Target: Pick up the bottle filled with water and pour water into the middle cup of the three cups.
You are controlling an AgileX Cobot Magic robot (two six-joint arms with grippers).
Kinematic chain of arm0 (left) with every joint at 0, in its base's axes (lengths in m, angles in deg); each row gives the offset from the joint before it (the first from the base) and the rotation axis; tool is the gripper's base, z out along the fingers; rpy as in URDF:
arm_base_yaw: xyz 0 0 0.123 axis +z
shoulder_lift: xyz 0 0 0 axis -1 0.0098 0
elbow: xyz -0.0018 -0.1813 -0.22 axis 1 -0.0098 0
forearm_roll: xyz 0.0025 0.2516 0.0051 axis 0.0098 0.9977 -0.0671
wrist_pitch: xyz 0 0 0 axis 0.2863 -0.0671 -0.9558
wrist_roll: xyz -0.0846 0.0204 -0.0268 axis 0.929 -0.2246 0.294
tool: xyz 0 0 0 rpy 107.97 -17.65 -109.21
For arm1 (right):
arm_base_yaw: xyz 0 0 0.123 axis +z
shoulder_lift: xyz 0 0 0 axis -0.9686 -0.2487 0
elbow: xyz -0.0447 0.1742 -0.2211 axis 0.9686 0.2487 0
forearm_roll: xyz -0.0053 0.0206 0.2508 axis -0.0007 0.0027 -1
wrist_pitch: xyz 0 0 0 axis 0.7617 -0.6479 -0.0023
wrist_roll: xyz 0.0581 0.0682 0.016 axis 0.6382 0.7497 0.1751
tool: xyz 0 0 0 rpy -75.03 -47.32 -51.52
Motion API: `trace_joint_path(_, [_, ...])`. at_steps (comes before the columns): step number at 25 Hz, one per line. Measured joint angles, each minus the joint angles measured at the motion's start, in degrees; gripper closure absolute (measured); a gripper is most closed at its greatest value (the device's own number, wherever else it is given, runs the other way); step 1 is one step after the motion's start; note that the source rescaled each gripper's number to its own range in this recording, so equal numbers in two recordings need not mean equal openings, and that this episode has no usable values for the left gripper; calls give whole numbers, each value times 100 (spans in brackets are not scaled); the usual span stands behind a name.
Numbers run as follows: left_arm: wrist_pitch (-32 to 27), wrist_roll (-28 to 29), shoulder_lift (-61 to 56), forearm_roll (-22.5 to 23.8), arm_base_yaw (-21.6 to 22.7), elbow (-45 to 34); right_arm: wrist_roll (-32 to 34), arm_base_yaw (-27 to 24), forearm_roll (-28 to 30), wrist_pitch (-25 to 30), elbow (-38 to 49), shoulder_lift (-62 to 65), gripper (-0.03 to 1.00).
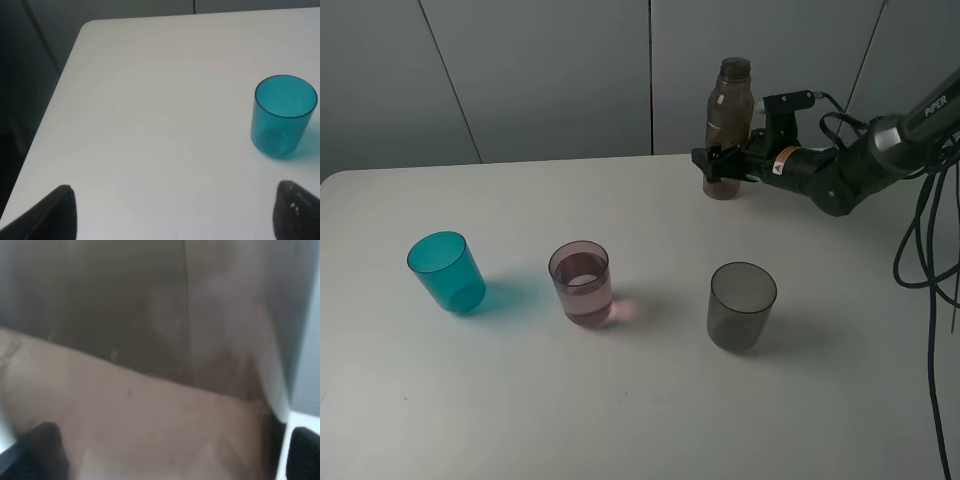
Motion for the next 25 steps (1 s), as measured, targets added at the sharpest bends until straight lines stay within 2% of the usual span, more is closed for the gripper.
trace_joint_path(12, [0,0,0,0,0,0,-1042,0,-79,101,1540,1036,-3])
trace_joint_path(16, [0,0,0,0,0,0,-1190,-58,-143,290,2014,1708,-3])
trace_joint_path(19, [0,0,0,0,0,0,-1204,-92,-143,833,2180,2455,-3])
trace_joint_path(25, [0,0,0,0,0,0,-947,-92,-143,2796,2218,4342,-3])
